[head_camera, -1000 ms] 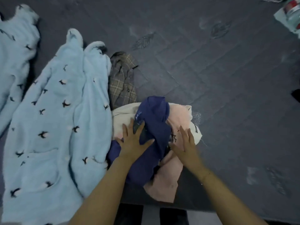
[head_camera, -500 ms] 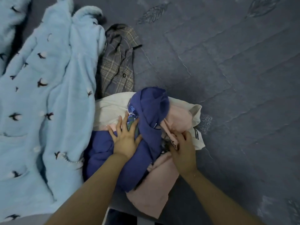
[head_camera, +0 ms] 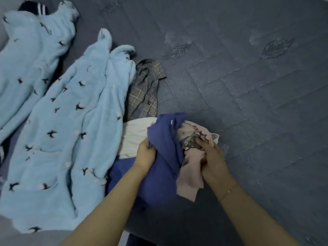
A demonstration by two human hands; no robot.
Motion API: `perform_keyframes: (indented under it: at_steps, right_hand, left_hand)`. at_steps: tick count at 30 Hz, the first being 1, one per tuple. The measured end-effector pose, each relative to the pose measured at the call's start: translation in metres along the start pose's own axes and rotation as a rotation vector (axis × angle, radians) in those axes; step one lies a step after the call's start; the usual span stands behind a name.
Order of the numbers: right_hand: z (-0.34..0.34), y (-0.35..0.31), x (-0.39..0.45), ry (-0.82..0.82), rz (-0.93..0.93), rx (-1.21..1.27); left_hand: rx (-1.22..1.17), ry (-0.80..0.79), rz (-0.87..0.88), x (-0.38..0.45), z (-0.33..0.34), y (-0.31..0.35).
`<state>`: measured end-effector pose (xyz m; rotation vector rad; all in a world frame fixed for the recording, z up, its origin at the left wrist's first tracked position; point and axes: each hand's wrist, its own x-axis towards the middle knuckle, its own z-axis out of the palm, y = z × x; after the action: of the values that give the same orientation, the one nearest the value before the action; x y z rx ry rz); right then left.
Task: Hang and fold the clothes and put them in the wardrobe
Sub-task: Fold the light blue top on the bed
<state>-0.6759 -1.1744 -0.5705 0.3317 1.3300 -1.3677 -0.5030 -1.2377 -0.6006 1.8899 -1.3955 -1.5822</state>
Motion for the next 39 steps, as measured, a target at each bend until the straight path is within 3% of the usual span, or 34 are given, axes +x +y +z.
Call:
perform_keyframes:
  at_steps: [4, 8, 15, 21, 29, 34, 37, 39]
  right_hand:
    - [0.048, -0.028, -0.025, -0.144, -0.051, -0.1]
    - [0.101, -0.032, -0.071, -0.34, -0.333, -0.394]
    - [0.23, -0.011, -0.133, -0.499, -0.532, -0.523]
    - [0.397, 0.016, -0.183, -0.63, -0.514, -0.481]
    - [0.566, 0.082, -0.194, -0.789, -0.447, -0.388]
    - [0.567, 0.137, -0.132, -0.741, -0.176, -0.51]
    - [0.513, 0.148, -0.084, -0.455, -0.269, -0.653]
    - [0.464, 0.146, -0.051, -0.227, -0.404, -0.76]
  left_hand:
    - [-0.444, -0.092, 0.038, -0.03, -0.033, 0.05]
    - [-0.432, -0.074, 0.125, -0.05, -0.068, 0.079]
    - [-0.51, -0.002, 0.211, -0.044, -0.183, 0.12]
    - [-0.557, 0.084, 0.393, -0.026, -0.354, 0.19]
    - [-0.552, 0.234, 0.355, 0.023, -0.522, 0.219]
    - [-0.305, 0.335, 0.195, 0.094, -0.53, 0.151]
    - [-0.02, 0.245, 0.073, 0.123, -0.496, 0.091]
    - [0.114, 0.175, 0.154, 0.13, -0.462, 0.062]
